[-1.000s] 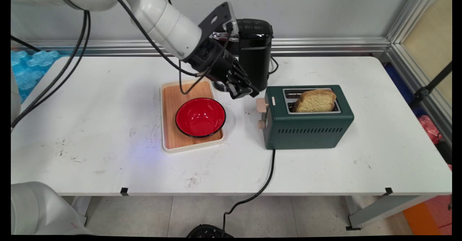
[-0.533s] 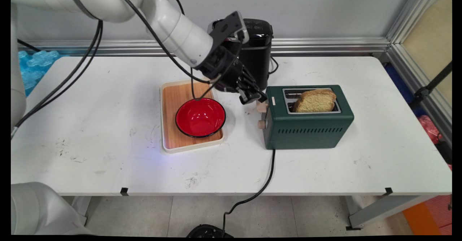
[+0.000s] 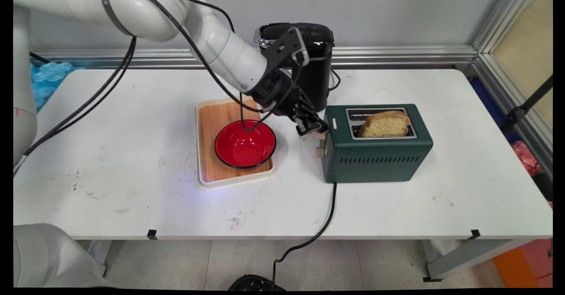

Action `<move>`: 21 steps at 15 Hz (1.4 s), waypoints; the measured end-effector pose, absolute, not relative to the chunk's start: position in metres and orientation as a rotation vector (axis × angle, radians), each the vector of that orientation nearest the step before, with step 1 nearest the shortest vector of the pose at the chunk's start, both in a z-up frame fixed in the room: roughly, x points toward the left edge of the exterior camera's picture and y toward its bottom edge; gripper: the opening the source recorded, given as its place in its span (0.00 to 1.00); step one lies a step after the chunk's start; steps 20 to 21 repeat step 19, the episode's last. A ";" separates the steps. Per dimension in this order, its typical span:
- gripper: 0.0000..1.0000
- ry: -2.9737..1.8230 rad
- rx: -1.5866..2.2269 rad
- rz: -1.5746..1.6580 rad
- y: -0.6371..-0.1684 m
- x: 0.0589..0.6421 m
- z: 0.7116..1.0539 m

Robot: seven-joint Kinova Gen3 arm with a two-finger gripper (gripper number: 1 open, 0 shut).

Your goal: Press the toaster switch

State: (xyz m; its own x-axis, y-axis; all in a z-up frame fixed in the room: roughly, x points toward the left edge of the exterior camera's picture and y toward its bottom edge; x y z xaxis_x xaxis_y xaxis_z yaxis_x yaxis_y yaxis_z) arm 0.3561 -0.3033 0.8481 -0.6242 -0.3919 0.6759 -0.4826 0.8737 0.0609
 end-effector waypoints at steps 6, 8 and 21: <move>0.00 -2.327 0.633 0.162 -0.308 0.355 0.832; 0.00 -2.330 0.636 0.163 -0.309 0.356 0.827; 0.00 -2.352 0.654 0.155 -0.305 0.364 0.817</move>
